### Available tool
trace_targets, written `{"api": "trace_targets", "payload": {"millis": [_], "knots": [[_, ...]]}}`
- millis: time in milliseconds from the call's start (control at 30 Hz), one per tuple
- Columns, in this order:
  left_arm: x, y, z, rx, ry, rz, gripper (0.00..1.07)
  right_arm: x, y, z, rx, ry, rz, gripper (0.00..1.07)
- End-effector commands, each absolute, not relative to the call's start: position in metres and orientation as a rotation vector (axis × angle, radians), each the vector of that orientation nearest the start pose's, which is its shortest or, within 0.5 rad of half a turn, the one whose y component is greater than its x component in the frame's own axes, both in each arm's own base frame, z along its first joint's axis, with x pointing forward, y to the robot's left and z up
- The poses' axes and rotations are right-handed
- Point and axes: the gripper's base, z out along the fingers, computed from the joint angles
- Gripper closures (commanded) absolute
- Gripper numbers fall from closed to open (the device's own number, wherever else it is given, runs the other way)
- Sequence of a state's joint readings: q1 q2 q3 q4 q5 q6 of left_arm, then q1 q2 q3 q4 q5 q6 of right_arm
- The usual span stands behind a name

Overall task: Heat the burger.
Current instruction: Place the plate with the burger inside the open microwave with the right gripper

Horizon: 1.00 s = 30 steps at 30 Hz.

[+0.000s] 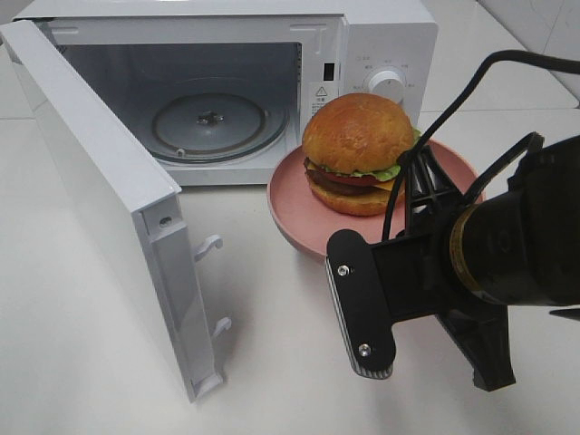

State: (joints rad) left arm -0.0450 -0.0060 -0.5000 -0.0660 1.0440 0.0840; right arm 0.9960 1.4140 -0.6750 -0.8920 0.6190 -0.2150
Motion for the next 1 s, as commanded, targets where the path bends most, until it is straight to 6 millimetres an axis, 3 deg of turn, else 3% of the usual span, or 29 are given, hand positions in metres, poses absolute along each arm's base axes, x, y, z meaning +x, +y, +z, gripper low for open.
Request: {"api": "trace_targets", "payload": {"millis": [33,300,767,1000], "knots": [[-0.008,-0.005,0.279,0.133,1.995,-0.064,0.09,0.173,0.184,0.205,-2.131,1.419,-0.630,1.01],[-0.008,-0.005,0.279,0.133,1.995,-0.064,0.09,0.187,0.179,0.206,-2.161,1.313,-0.545,1.07],[-0.008,-0.005,0.279,0.133,1.995,-0.064,0.09,0.204,0.176,0.211,-2.139,1.114,-0.463,1.07],[-0.008,-0.005,0.279,0.133,1.995,-0.064,0.09,0.212,0.168,0.212,-2.129,1.106,-0.456,1.07]]}}
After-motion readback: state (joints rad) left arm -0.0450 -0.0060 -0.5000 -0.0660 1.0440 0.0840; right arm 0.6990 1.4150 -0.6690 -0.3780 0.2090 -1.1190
